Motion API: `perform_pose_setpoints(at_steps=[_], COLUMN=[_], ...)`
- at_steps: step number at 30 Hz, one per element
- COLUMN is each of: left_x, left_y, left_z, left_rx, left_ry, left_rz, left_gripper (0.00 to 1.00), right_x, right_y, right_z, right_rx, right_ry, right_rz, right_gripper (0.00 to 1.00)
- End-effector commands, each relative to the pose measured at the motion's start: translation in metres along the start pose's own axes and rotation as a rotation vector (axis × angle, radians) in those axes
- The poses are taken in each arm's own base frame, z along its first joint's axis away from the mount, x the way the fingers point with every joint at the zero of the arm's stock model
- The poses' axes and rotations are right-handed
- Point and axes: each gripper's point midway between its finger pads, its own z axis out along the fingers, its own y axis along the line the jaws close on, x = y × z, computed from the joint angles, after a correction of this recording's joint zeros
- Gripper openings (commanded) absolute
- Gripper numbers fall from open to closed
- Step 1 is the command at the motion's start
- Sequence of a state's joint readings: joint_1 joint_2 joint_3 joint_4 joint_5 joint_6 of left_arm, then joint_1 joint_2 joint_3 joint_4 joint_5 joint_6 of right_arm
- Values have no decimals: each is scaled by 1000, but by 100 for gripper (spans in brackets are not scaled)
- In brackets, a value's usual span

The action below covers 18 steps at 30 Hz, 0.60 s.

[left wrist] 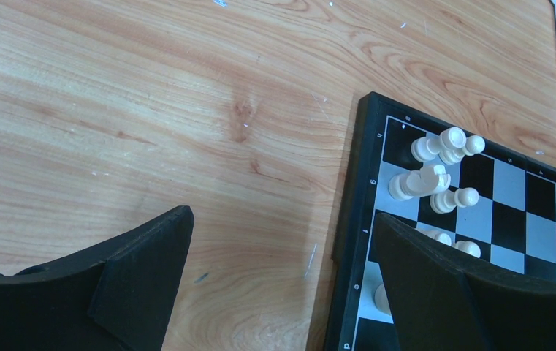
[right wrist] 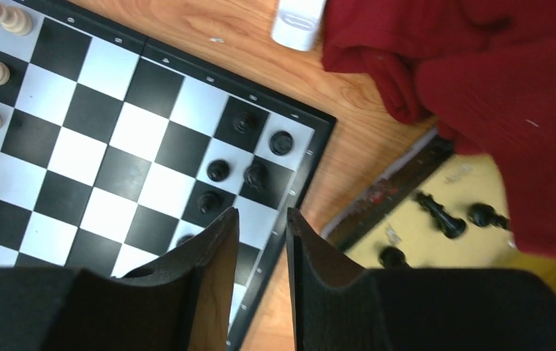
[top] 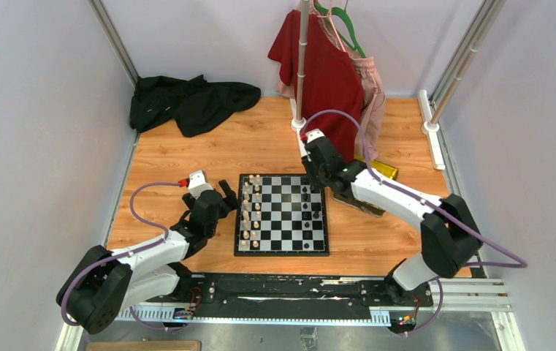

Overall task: Set up the chess pieces on the board
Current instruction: Pick up the chess piece from the storage box.

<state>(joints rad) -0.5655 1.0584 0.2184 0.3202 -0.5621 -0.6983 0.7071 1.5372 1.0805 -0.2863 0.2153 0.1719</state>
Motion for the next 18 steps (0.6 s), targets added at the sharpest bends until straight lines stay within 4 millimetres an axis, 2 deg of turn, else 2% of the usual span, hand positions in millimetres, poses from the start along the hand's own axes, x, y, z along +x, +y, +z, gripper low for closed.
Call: perform_pose_setpoints(at_steps=[1,5,9,14,18], left_x=[-6,-6,-5,-3,-3], left_y=[-2,-3,-3,-4,-5], left_z=[-1,-1,-1,0,1], left_rx=[8,10,10,14,14], left_ry=[-33,-30,-27,-18,-16], left_rz=[-11,-11,-10,-9,-7], left_gripper=[100,100,100,100,100], right_x=[1,11,30,54,65], right_y=[-25,-58,-97,-134,-150], right_z=[-28,-41,-44,-36,-23], right_rx=[104,191,266,335,351], right_ry=[-38,-36,-13,28,56], right_rz=[-5,54,148,250,306], right_gripper=[35,35,35,35,39])
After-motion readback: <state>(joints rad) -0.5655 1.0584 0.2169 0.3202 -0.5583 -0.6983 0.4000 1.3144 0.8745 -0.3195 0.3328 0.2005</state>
